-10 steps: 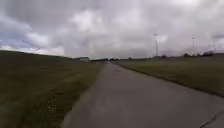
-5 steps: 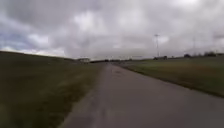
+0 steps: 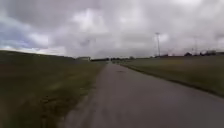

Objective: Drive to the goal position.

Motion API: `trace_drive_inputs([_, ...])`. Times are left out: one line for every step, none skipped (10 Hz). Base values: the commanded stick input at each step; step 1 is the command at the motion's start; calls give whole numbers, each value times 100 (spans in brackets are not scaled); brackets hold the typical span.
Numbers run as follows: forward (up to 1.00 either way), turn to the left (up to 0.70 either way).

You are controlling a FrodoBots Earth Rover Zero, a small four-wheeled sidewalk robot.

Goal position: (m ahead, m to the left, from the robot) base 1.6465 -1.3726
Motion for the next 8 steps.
trace_drive_inputs([100,1])
trace_drive_inputs([100,1])
trace_drive_inputs([100,1])
trace_drive_inputs([100,1])
trace_drive_inputs([100,1])
trace_drive_inputs([100,0])
trace_drive_inputs([100,-39])
trace_drive_inputs([100,-39])
